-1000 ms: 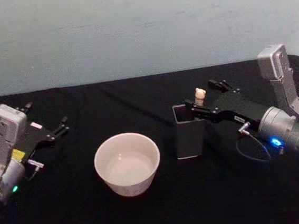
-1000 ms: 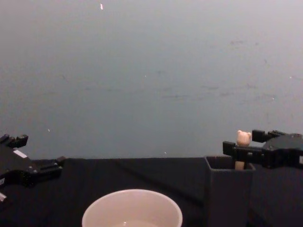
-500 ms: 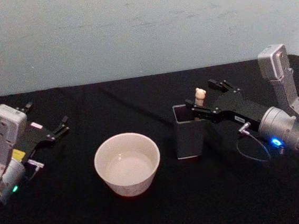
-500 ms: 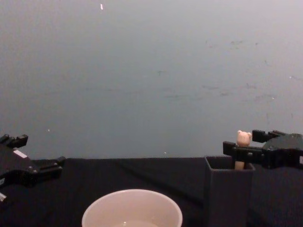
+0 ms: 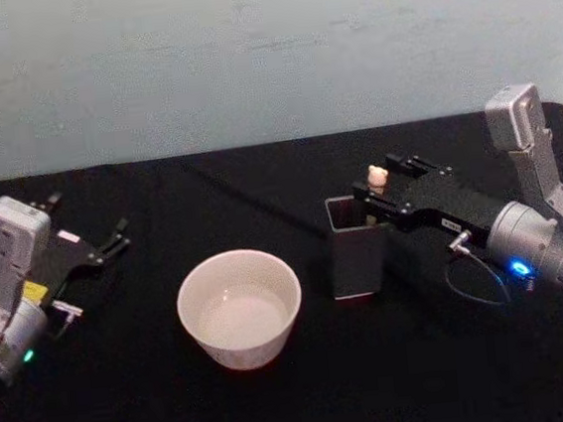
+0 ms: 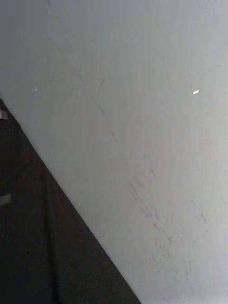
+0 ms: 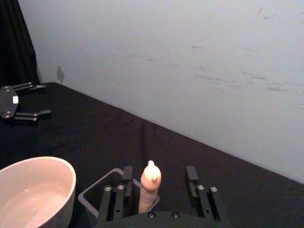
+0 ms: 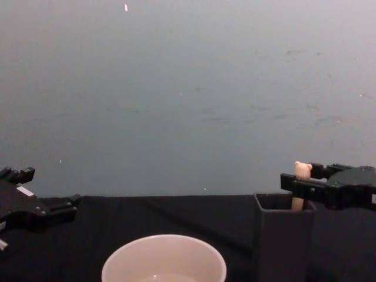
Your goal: Pick up the stirring spoon with one hand, stir inside the cup, then place it back in its original position.
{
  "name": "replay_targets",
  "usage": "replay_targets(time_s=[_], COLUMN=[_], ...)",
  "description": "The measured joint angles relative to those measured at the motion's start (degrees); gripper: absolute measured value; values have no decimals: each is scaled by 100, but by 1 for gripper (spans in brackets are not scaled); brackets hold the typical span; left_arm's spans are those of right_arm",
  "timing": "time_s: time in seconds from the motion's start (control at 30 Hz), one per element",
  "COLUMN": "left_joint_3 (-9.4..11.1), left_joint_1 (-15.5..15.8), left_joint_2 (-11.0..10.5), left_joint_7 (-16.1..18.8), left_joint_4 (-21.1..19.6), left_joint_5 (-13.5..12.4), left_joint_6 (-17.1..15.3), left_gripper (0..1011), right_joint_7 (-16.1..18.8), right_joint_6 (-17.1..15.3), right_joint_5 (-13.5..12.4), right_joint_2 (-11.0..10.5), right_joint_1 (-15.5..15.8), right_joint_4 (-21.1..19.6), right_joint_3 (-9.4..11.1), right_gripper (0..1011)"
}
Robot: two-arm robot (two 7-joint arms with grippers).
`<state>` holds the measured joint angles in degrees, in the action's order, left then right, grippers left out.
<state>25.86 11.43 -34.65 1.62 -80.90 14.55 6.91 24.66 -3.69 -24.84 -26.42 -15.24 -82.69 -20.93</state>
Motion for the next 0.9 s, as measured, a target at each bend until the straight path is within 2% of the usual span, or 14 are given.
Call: replay_targets(time_s=[0.07,0.23,0.53,0.9], left_joint_3=[0,0,0,0], left_joint_1=[0,0,0,0], left_joint_2=[0,0,0,0], left_joint_7=[0,0,0,0], left_joint_4=[0,0,0,0], left_joint_5=[0,0,0,0], left_joint_6=[0,0,0,0], left_gripper=[1001,1001,1001,1001], right_joint_7=[-1,-4,-3,-3], right_joint_6=[1,2,2,2], right_joint_5=[0,0,-5,-4], right_joint_2=[0,0,0,0], right_joint_1=[0,0,0,0], right_joint_4=[0,0,-1,-1], right_joint_3=[0,0,0,1], right_gripper=[678,486,231,216])
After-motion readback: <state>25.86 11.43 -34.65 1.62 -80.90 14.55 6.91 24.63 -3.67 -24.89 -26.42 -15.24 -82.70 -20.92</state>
